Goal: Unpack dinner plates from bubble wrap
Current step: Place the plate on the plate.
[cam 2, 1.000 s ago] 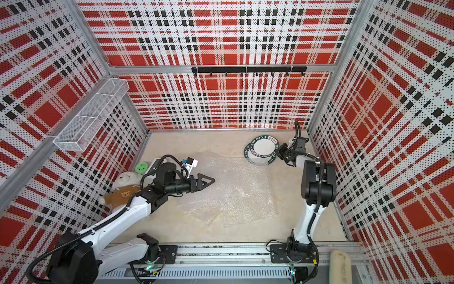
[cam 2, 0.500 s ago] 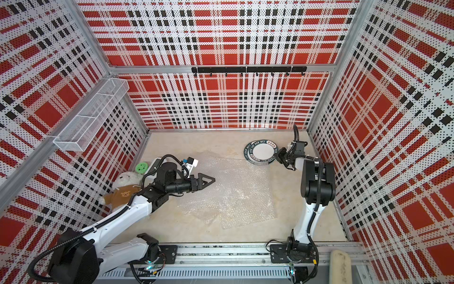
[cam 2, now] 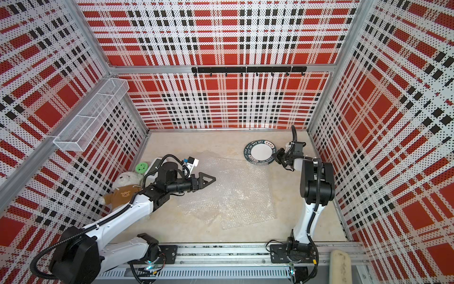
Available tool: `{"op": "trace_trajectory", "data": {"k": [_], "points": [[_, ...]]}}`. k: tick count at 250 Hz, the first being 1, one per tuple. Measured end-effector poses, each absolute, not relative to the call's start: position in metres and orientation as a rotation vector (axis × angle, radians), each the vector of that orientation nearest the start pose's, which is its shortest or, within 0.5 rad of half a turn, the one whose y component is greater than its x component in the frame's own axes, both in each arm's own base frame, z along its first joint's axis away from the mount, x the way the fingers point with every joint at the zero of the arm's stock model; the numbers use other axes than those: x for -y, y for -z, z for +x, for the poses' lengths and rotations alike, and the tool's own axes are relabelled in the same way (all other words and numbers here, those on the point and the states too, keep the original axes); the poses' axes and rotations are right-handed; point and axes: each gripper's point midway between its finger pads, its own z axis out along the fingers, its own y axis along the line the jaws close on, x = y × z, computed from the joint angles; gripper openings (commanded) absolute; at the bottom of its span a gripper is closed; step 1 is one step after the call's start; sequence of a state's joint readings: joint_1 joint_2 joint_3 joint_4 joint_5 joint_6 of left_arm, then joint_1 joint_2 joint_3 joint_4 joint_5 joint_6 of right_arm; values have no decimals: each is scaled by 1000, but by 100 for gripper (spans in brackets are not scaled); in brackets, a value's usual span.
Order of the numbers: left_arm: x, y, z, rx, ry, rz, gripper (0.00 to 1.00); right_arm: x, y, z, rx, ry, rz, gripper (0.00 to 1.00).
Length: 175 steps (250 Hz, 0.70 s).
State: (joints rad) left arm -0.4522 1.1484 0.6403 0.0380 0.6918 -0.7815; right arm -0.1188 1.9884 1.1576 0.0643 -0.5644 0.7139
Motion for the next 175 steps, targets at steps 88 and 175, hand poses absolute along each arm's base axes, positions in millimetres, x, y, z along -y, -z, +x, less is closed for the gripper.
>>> {"op": "trace_trajectory", "data": {"k": [88, 175], "points": [[244, -193, 260, -2251, 1425, 100, 99, -37, -61, 498, -2299, -948, 681, 29], [199, -193, 276, -2195, 1378, -95, 99, -39, -80, 495, -2296, -938, 643, 58]]}}
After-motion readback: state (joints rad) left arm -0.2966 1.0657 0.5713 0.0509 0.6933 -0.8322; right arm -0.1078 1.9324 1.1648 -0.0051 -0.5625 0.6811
